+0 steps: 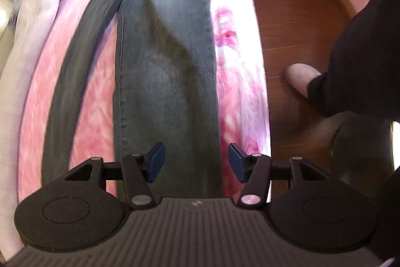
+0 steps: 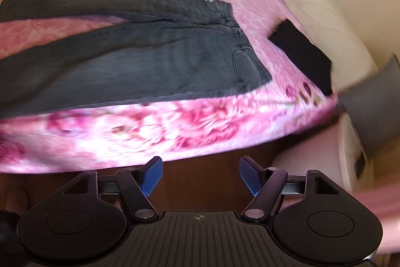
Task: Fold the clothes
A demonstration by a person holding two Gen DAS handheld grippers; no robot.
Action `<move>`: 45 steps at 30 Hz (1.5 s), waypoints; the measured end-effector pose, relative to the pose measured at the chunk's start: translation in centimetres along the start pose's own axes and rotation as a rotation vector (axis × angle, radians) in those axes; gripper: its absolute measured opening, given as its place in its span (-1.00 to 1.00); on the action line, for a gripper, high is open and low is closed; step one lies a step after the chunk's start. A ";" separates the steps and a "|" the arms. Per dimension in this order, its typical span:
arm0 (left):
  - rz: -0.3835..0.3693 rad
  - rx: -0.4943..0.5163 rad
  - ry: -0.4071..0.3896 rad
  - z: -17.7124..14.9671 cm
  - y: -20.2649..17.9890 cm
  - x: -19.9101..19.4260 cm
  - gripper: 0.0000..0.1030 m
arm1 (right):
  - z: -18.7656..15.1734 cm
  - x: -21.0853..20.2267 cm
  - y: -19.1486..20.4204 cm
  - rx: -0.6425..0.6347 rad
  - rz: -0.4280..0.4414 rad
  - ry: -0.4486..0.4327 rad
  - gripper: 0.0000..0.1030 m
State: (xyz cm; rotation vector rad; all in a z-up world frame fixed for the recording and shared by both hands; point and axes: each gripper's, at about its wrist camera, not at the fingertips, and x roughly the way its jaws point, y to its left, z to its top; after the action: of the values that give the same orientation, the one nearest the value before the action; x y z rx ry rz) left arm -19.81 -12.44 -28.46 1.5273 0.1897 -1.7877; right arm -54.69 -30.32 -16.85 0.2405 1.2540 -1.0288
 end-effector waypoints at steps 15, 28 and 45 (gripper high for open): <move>0.320 0.040 0.010 11.6 -5.5 7.8 0.02 | 2.0 13.3 -9.6 -0.170 0.144 0.028 0.41; 0.442 0.016 0.122 6.4 -2.9 7.6 -0.03 | 1.5 18.3 -9.1 -0.472 0.054 -0.141 0.42; 0.357 -0.121 0.160 7.7 -0.6 5.6 -0.61 | -1.8 26.5 -5.0 -1.008 -0.087 -0.600 0.42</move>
State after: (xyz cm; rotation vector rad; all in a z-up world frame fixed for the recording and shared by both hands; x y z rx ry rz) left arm -26.16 -18.87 -31.59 1.5099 0.0930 -1.3532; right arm -60.82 -45.37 -38.46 -0.8449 1.0778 -0.3798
